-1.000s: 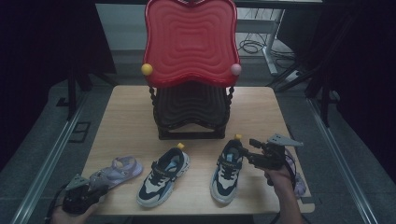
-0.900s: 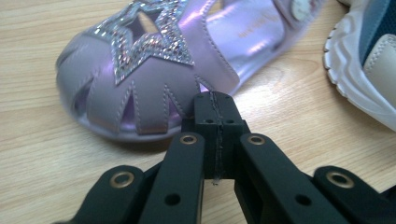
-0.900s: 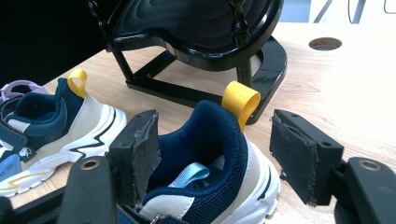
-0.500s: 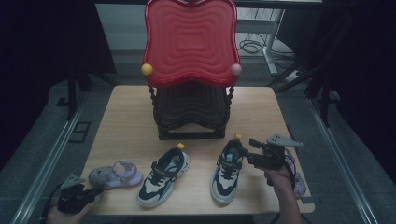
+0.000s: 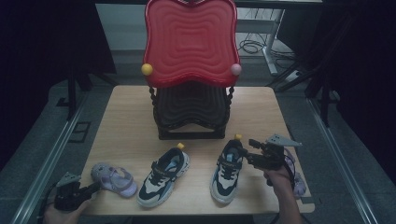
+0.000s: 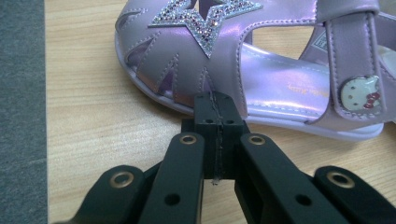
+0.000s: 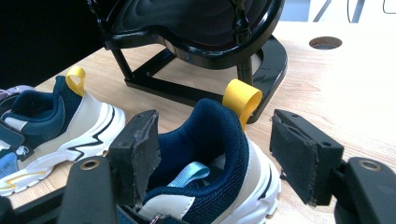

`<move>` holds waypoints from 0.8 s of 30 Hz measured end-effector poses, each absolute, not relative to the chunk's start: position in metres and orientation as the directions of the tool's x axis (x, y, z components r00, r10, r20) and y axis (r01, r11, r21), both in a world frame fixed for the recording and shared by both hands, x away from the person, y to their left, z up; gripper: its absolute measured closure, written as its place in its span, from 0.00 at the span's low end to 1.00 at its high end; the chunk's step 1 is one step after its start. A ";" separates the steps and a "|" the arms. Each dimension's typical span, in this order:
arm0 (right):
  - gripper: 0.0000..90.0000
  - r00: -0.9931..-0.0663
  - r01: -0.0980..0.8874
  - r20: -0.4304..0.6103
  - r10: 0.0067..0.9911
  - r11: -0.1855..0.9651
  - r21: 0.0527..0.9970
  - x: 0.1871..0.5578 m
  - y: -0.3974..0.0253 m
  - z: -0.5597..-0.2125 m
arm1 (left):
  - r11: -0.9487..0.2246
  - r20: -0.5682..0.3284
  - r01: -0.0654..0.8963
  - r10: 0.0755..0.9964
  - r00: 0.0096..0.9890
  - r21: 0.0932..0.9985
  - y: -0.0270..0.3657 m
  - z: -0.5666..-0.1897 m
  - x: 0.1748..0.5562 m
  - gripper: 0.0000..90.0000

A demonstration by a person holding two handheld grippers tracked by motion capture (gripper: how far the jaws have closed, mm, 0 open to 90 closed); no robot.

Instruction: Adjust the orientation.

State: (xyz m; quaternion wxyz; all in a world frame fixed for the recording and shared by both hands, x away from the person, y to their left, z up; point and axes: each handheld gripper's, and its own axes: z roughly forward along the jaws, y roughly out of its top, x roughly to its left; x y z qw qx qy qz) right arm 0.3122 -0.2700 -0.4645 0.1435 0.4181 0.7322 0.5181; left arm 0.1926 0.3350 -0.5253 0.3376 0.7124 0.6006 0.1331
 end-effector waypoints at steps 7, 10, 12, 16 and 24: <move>0.37 -0.612 0.468 0.220 0.760 0.123 0.875 0.313 -0.267 -0.466 | -0.046 -0.211 0.769 0.949 0.233 0.638 0.341 -0.526 0.199 1.00; 0.37 -0.613 0.470 0.220 0.759 0.126 0.873 0.313 -0.266 -0.467 | -0.042 -0.218 0.771 0.948 0.231 0.635 0.344 -0.526 0.201 1.00; 0.37 -0.612 0.471 0.221 0.759 0.125 0.873 0.313 -0.266 -0.467 | -0.035 -0.224 0.772 0.948 0.228 0.635 0.345 -0.526 0.201 1.00; 0.37 -0.610 0.470 0.221 0.761 0.122 0.874 0.313 -0.268 -0.467 | -0.022 -0.236 0.770 0.946 0.223 0.638 0.351 -0.524 0.201 1.00; 0.37 -0.608 0.474 0.222 0.762 0.124 0.872 0.313 -0.266 -0.467 | -0.017 -0.250 0.779 0.942 0.222 0.626 0.358 -0.522 0.213 1.00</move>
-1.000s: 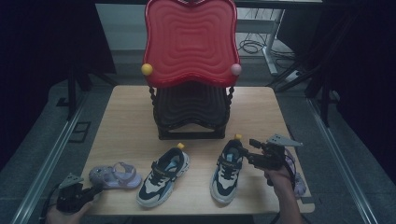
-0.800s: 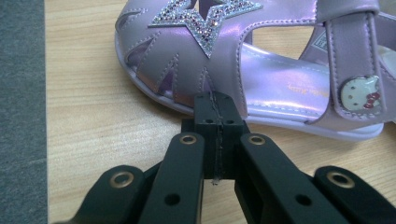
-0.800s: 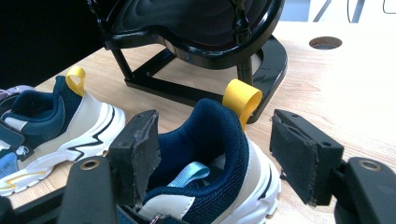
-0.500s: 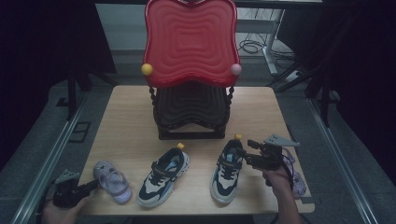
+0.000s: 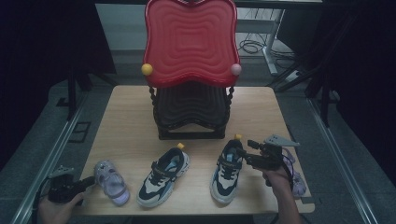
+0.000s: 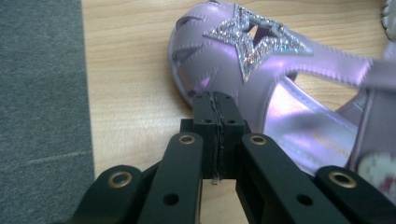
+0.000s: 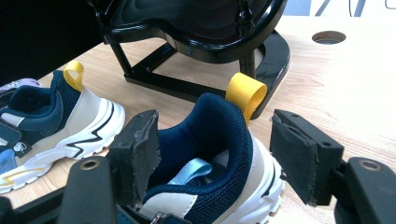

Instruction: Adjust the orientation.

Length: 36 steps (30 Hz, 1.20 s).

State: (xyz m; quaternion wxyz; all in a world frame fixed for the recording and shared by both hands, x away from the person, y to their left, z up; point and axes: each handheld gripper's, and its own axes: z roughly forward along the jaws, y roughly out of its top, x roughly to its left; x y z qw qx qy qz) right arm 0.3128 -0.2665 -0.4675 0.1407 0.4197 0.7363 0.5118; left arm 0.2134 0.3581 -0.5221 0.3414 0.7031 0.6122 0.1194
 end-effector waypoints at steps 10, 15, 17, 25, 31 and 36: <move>0.37 -0.611 0.479 0.220 0.760 0.134 0.868 0.313 -0.264 -0.469 | -0.031 -0.251 0.786 0.939 0.235 0.618 0.359 -0.519 0.229 1.00; 0.37 -0.609 0.483 0.223 0.761 0.133 0.866 0.313 -0.264 -0.469 | -0.038 -0.246 0.785 0.939 0.239 0.618 0.358 -0.517 0.236 1.00; 0.37 -0.609 0.483 0.222 0.761 0.134 0.865 0.313 -0.263 -0.470 | -0.042 -0.245 0.786 0.939 0.242 0.617 0.358 -0.517 0.238 1.00; 0.37 -0.613 0.483 0.218 0.760 0.141 0.864 0.313 -0.262 -0.470 | -0.045 -0.244 0.794 0.940 0.239 0.606 0.357 -0.516 0.250 1.00; 0.37 -0.615 0.478 0.213 0.759 0.145 0.866 0.313 -0.261 -0.469 | -0.052 -0.246 0.801 0.938 0.244 0.597 0.355 -0.517 0.259 1.00; 0.37 -0.616 0.477 0.213 0.758 0.144 0.867 0.313 -0.260 -0.468 | -0.057 -0.248 0.803 0.936 0.250 0.593 0.353 -0.516 0.264 1.00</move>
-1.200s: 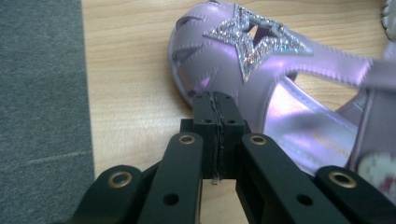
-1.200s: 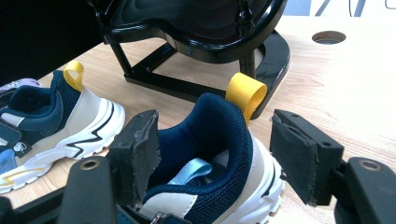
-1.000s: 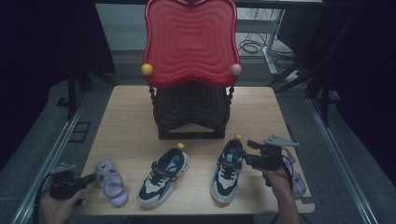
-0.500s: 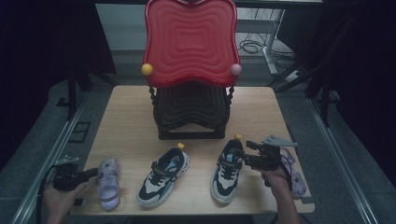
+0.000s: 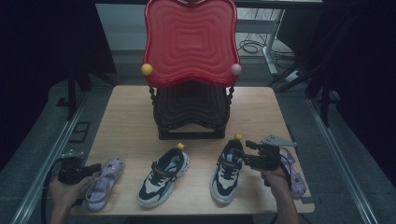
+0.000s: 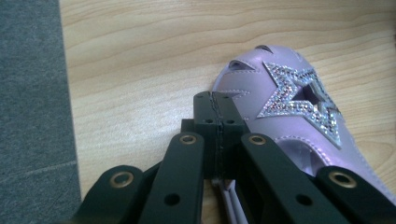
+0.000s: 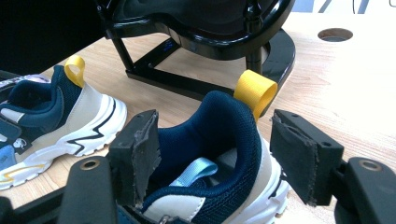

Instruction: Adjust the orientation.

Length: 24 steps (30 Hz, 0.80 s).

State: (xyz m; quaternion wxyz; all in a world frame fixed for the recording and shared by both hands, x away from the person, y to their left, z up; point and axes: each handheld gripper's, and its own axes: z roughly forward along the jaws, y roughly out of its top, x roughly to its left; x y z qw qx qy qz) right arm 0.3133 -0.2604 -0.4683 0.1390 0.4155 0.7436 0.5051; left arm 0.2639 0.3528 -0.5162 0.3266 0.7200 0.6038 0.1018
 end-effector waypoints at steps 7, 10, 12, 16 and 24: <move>0.37 -0.621 0.476 0.215 0.754 0.145 0.867 0.313 -0.259 -0.467 | -0.053 -0.210 0.766 0.947 0.241 0.641 0.352 -0.502 0.258 0.83; 0.37 -0.627 0.471 0.214 0.749 0.145 0.870 0.311 -0.256 -0.465 | -0.073 -0.178 0.716 0.947 0.268 0.694 0.342 -0.482 0.253 0.70; 0.37 -0.638 0.463 0.206 0.742 0.155 0.873 0.309 -0.253 -0.463 | -0.081 -0.171 0.693 0.942 0.288 0.717 0.335 -0.473 0.251 0.61; 0.37 -0.648 0.452 0.193 0.737 0.168 0.876 0.307 -0.252 -0.462 | -0.112 -0.163 0.658 0.925 0.342 0.744 0.317 -0.455 0.250 0.52; 0.37 -0.650 0.448 0.181 0.738 0.179 0.876 0.305 -0.253 -0.461 | -0.130 -0.182 0.616 0.890 0.417 0.777 0.281 -0.439 0.250 0.45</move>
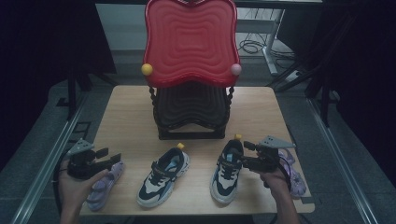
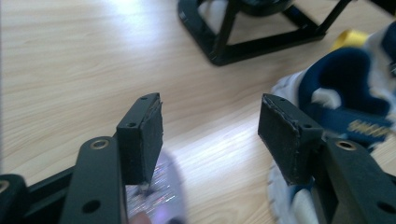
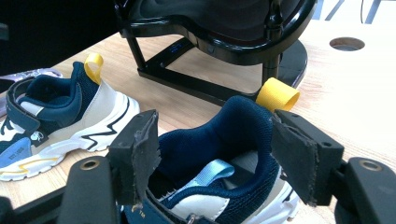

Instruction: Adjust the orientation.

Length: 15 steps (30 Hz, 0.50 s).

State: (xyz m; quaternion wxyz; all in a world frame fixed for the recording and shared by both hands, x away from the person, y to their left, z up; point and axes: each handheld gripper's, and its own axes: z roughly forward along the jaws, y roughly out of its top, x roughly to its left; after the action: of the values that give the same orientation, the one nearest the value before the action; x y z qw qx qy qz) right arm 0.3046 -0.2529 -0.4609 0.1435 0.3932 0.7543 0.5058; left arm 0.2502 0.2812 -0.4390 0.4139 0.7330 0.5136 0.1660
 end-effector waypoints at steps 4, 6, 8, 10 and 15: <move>0.37 -0.659 0.449 0.172 0.732 0.200 0.871 0.305 -0.248 -0.464 | -0.147 -0.173 0.596 0.878 0.447 0.789 0.262 -0.432 0.253 0.44; 0.37 -0.663 0.450 0.167 0.730 0.210 0.868 0.305 -0.248 -0.465 | -0.150 -0.168 0.590 0.877 0.449 0.793 0.259 -0.431 0.254 0.44; 0.37 -0.665 0.448 0.162 0.729 0.216 0.867 0.304 -0.248 -0.465 | -0.154 -0.168 0.591 0.875 0.453 0.792 0.258 -0.432 0.254 0.44; 0.37 -0.665 0.448 0.161 0.730 0.216 0.868 0.303 -0.250 -0.465 | -0.165 -0.166 0.593 0.871 0.462 0.788 0.257 -0.432 0.254 0.44; 0.37 -0.657 0.437 0.151 0.738 0.209 0.875 0.299 -0.255 -0.461 | -0.161 -0.173 0.600 0.872 0.459 0.783 0.262 -0.439 0.252 0.44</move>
State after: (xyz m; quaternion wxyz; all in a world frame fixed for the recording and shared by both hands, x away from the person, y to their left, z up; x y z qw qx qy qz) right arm 0.2986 -0.2546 -0.4611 0.1518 0.3852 0.7626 0.4970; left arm 0.2520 0.2619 -0.4392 0.4185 0.7444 0.4944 0.1620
